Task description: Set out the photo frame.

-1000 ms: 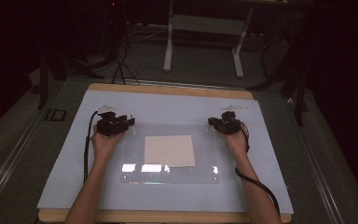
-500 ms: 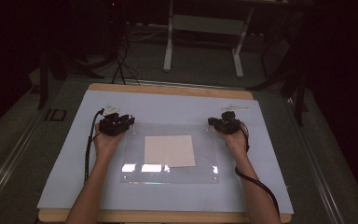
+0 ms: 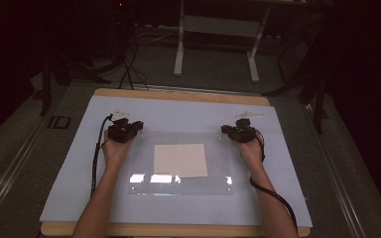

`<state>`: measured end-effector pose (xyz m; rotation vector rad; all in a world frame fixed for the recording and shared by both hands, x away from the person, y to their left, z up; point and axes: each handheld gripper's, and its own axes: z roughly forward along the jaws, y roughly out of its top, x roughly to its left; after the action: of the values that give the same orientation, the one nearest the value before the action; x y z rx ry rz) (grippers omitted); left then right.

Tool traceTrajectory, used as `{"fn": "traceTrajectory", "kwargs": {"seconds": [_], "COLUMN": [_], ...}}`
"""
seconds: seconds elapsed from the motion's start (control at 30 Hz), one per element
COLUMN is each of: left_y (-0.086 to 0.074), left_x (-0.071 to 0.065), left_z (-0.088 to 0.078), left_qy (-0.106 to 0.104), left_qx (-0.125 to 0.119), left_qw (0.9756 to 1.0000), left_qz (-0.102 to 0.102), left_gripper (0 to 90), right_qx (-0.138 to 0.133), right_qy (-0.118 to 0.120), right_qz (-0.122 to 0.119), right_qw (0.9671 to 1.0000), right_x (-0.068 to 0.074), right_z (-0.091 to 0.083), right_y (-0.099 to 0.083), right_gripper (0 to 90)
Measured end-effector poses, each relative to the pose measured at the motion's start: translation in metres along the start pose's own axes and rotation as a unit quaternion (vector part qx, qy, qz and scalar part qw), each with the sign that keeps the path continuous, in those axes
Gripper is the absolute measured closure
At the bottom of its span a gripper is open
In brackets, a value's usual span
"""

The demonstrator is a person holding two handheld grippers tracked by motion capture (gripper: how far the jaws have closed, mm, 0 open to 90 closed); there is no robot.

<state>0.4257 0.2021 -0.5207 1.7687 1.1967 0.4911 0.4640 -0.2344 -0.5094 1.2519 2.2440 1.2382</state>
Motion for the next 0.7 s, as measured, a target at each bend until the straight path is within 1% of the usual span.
{"fn": "traceTrajectory", "kwargs": {"seconds": [0.03,0.07,0.13,0.2,0.23,0.3,0.4,0.47,0.5,0.53,0.63,0.7], "left_y": [0.0,0.001,0.002,0.004,0.005,0.007,0.007,0.008,0.009,0.011,0.015,0.019], "left_x": [0.0,0.0,0.003,0.006,0.007,0.008,0.012,0.014,0.015,0.016,0.019,0.02], "left_z": [0.0,0.0,0.001,0.002,0.002,0.004,0.008,0.011,0.012,0.014,0.017,0.02], "left_qy": [0.002,0.002,-0.007,-0.018,-0.021,-0.022,-0.03,-0.033,-0.034,-0.035,-0.037,-0.034], "left_qx": [0.001,0.002,0.006,0.013,0.016,0.022,0.018,0.02,0.023,0.027,0.038,0.047], "left_qw": [1.0,1.0,0.9999,0.9996,0.9994,0.9992,0.9977,0.9969,0.9965,0.9964,0.9961,0.9957], "left_qz": [0.0,-0.001,-0.014,-0.017,-0.022,-0.027,-0.059,-0.069,-0.073,-0.072,-0.07,-0.072], "left_gripper": [82.9,83.2,83.0,82.8,82.7,82.7,82.5,82.5,82.7,82.9,83.7,84.3], "right_qx": [0.001,0.001,0.0,0.004,0.007,0.012,0.011,0.007,0.007,0.008,0.012,0.015], "right_qy": [0.001,0.008,0.021,0.022,0.022,0.021,0.023,0.026,0.027,0.026,0.025,0.022], "right_qz": [0.002,0.012,0.027,0.031,0.033,0.037,0.051,0.071,0.075,0.078,0.077,0.08], "right_qw": [1.0,0.9999,0.9994,0.9993,0.9992,0.999,0.9984,0.9971,0.9968,0.9966,0.9966,0.9965], "right_x": [0.0,-0.002,-0.006,-0.007,-0.007,-0.007,-0.009,-0.011,-0.012,-0.013,-0.014,-0.015], "right_z": [0.0,0.0,0.001,0.001,0.002,0.002,0.005,0.008,0.01,0.01,0.012,0.014], "right_y": [0.0,0.0,-0.001,0.001,0.001,0.003,0.004,0.005,0.006,0.006,0.009,0.011], "right_gripper": [82.1,81.6,81.1,81.1,81.1,81.1,81.7,82.3,82.6,82.8,83.6,84.3]}}
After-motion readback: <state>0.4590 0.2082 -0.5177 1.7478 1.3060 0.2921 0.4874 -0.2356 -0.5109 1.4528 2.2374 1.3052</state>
